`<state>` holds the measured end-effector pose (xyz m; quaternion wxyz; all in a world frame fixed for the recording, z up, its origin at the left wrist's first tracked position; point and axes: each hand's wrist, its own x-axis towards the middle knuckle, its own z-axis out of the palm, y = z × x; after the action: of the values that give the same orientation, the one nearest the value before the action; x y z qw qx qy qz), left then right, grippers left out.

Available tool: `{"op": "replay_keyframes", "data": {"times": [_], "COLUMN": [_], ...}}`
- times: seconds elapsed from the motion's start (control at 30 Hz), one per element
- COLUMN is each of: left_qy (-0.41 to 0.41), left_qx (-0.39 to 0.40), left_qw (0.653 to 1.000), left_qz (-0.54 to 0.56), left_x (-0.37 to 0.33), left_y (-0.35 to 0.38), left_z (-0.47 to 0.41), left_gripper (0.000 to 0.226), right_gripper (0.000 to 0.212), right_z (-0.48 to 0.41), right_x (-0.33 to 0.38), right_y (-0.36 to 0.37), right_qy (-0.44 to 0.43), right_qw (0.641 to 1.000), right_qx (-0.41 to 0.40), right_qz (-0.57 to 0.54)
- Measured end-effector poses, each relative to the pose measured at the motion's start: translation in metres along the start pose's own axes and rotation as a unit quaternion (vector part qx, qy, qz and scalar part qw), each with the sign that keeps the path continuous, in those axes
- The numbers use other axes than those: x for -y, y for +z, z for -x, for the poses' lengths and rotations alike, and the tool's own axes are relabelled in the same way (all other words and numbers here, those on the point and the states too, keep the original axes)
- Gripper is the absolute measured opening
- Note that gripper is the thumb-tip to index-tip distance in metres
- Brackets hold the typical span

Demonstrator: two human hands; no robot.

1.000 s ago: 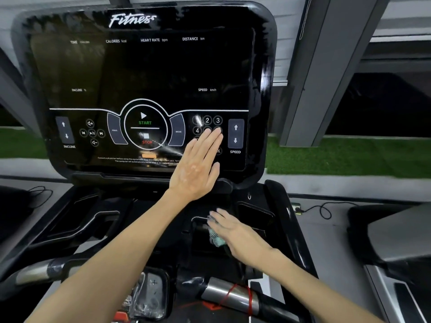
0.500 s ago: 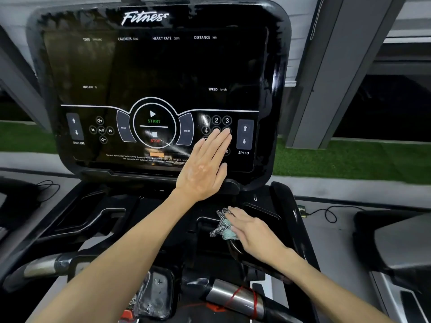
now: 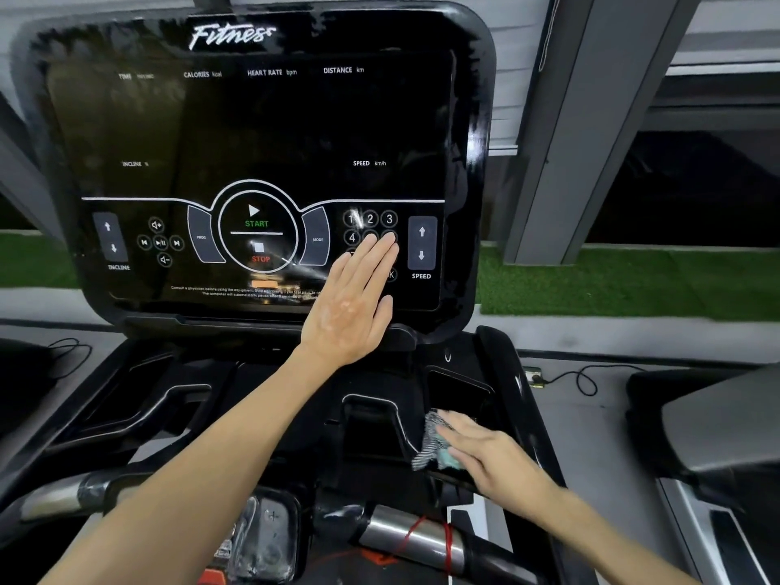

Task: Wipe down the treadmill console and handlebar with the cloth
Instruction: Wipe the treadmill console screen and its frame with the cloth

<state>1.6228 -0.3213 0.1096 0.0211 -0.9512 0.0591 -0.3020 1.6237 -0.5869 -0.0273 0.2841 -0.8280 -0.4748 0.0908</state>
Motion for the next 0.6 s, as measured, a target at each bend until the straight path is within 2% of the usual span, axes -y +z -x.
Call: {"op": "replay_keyframes", "data": {"times": [0.13, 0.3, 0.47, 0.6], "left_qy": [0.0, 0.0, 0.001, 0.0], "left_qx": [-0.002, 0.0, -0.001, -0.001], "left_qw": [1.0, 1.0, 1.0, 1.0], "left_qz": [0.002, 0.007, 0.005, 0.007], "left_x": [0.0, 0.001, 0.002, -0.001], "left_y": [0.0, -0.001, 0.001, 0.002], "left_z": [0.0, 0.0, 0.001, 0.0], "left_gripper": [0.061, 0.061, 0.061, 0.061], "right_gripper": [0.045, 0.06, 0.044, 0.054], "right_z": [-0.006, -0.031, 0.022, 0.054], "right_x": [0.012, 0.039, 0.009, -0.015], "right_y": [0.003, 0.016, -0.006, -0.017], "right_qy": [-0.025, -0.063, -0.038, -0.017], "right_qw": [0.999, 0.997, 0.999, 0.994], "right_qx": [0.008, -0.007, 0.007, -0.002], "right_qz": [0.025, 0.033, 0.034, 0.11]}}
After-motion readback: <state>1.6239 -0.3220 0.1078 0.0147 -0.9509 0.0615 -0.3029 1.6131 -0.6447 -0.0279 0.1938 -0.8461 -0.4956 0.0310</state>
